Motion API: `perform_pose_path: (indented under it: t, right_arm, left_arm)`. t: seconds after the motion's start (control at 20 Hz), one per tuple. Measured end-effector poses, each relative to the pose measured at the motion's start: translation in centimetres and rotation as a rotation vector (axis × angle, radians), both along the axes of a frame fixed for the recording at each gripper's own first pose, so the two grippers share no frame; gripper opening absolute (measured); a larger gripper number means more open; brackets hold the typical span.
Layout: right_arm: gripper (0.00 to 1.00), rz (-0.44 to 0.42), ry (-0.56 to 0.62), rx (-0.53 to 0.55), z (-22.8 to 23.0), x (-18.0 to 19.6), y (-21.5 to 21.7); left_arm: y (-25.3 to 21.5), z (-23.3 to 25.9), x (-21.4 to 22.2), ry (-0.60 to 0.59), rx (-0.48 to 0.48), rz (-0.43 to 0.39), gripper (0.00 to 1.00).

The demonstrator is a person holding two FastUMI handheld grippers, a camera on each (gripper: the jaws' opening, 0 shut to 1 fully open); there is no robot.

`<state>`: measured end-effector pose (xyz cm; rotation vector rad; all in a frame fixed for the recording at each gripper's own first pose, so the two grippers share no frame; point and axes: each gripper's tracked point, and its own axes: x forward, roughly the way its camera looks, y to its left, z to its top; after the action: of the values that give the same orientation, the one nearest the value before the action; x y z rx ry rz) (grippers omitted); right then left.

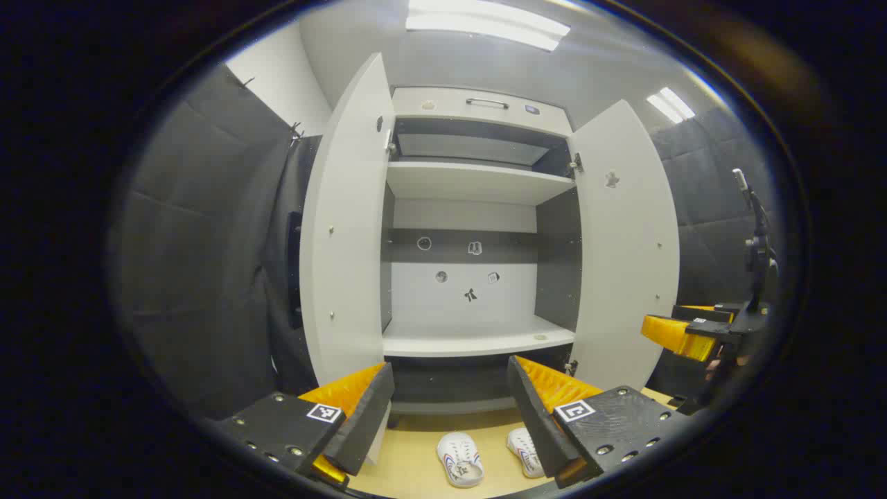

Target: Grab one shoe with the right hand and put it into the shoe cabinet, grab the other shoe with the left hand and put it into the shoe cabinet; then close the right door with the right hand and the left door with the left hand.

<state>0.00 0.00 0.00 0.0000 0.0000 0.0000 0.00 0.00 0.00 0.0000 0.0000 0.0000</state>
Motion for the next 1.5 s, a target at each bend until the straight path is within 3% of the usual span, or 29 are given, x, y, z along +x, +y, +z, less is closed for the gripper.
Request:
perform_pose_path:
  t: [0.1,0.15,0.25,0.3,0.45,0.5,0.55,0.7,0.75,0.8,0.85,0.95,1.0,1.05,1.1,1.25,1.3,1.5]
  right_arm:
    - [0.98,-0.007,0.011,-0.004,-0.3,0.1,0.3]
    - [0.97,-0.011,0.017,-0.006,-0.4,0.2,0.4]
    - [0.98,-0.014,0.017,-0.010,-0.3,0.4,0.7]
    - [0.98,-0.015,0.019,-0.014,-0.3,0.5,0.9]
    - [0.98,-0.012,0.023,-0.019,0.1,1.2,1.5]
    - [0.98,-0.007,0.027,-0.016,0.1,1.4,1.7]
    - [0.98,-0.005,0.034,-0.011,0.2,1.7,2.0]
    - [0.97,0.001,0.044,-0.003,0.2,2.4,2.4]
    - [0.98,-0.003,0.058,0.003,0.1,2.7,2.4]
    - [0.98,0.002,0.077,0.017,-0.3,2.9,2.6]
    - [0.98,0.015,0.100,0.034,-0.6,3.2,3.0]
    - [0.92,0.030,0.146,0.047,-1.4,4.1,3.6]
    - [0.95,0.042,0.168,0.051,-1.9,4.6,4.1]
    - [0.92,0.053,0.187,0.052,-2.4,5.1,4.5]
    - [0.95,0.058,0.207,0.046,-3.2,5.7,4.7]
    - [0.92,0.097,0.306,0.031,-6.6,7.4,6.0]
    - [0.96,0.113,0.346,0.035,-8.1,8.0,6.5]
    - [0.96,0.140,0.494,0.057,-14.4,9.5,8.2]
  left_arm:
    - [0.4,-0.5,0.0,0.006,0.007,0.001,1.00]
    - [0.7,-0.8,0.0,0.008,0.020,0.004,0.94]
    - [1.0,-1.2,0.1,0.012,0.031,0.002,0.95]
    - [1.0,-1.3,0.2,0.014,0.023,-0.003,1.00]
    - [1.1,-1.6,0.5,0.014,-0.003,-0.013,1.00]
    - [1.2,-1.6,0.5,0.016,-0.005,-0.012,0.95]
    - [1.4,-1.7,0.7,0.017,-0.005,-0.010,1.00]
    - [2.2,-1.5,0.5,0.010,0.001,-0.001,1.00]
    - [2.4,-1.6,0.4,0.011,-0.002,0.001,0.95]
    - [2.6,-1.8,0.4,0.019,-0.008,0.005,1.00]
    - [2.7,-2.1,0.2,0.029,-0.018,0.010,0.95]
    - [2.5,-2.7,0.0,0.048,-0.050,0.002,0.95]
    - [2.3,-3.0,0.0,0.059,-0.066,-0.006,0.94]
    - [2.0,-3.3,0.2,0.072,-0.077,-0.015,1.00]
    - [1.9,-3.2,0.3,0.076,-0.075,-0.016,0.94]
    - [1.9,-3.7,0.9,0.092,-0.050,-0.008,0.95]
    - [1.9,-4.1,1.1,0.102,-0.058,-0.010,0.95]
    - [2.7,-5.3,1.8,0.144,-0.065,0.008,0.95]
